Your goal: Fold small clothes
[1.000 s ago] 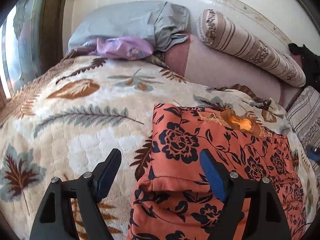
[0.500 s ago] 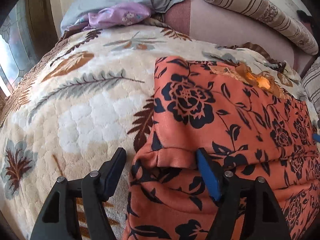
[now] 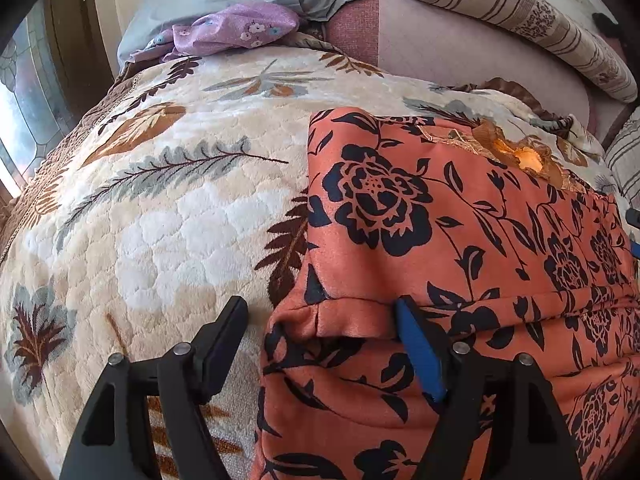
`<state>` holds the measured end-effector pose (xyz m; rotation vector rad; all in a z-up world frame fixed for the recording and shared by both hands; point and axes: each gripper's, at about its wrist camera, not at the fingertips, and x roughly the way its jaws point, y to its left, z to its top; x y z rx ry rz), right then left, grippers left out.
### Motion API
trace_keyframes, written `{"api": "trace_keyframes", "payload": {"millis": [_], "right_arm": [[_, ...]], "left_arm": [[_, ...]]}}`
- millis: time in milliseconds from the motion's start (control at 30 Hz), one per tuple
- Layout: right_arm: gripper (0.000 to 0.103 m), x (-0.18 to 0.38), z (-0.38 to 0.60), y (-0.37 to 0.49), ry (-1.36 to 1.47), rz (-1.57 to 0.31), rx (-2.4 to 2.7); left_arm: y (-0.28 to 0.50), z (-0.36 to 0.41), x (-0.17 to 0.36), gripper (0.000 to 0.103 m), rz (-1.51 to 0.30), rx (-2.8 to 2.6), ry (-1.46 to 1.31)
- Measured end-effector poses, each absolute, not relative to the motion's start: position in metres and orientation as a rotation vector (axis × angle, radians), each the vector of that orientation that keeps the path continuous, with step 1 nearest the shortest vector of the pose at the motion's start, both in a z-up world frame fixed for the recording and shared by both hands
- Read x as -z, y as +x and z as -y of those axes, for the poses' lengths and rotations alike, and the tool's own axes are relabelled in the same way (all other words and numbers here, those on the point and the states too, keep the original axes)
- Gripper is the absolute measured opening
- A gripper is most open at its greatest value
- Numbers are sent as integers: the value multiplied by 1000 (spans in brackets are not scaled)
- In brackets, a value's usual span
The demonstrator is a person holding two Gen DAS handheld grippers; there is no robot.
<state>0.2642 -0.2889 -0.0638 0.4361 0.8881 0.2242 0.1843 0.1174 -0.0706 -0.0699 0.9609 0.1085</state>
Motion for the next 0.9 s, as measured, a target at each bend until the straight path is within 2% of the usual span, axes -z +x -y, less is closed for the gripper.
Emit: {"api": "trace_keyframes", "payload": {"millis": [233,367,433,600,700,900], "right_arm": [[85,56,299,161,403,-920,-227],[86,97,306,93,412,-1096,-198],[86,97,315,55,426,-1017,-210],[85,82,331,-5,586,-907,-189],[87,110,332,-14,639,-995,-183],[87,118,352,-24,804,-911,-257]], "left_arm": [[183,-120,72,78,-960,-110,-87],[178,-121,75,83,-958,-111,-94],[174,-120,76,87,-961,-107,-90],[153,-117,69,88,-917,-86,-94],[139,-115,73,88,-971,-54,-105],[65,-122,52,88,-1000,11,-201]]}}
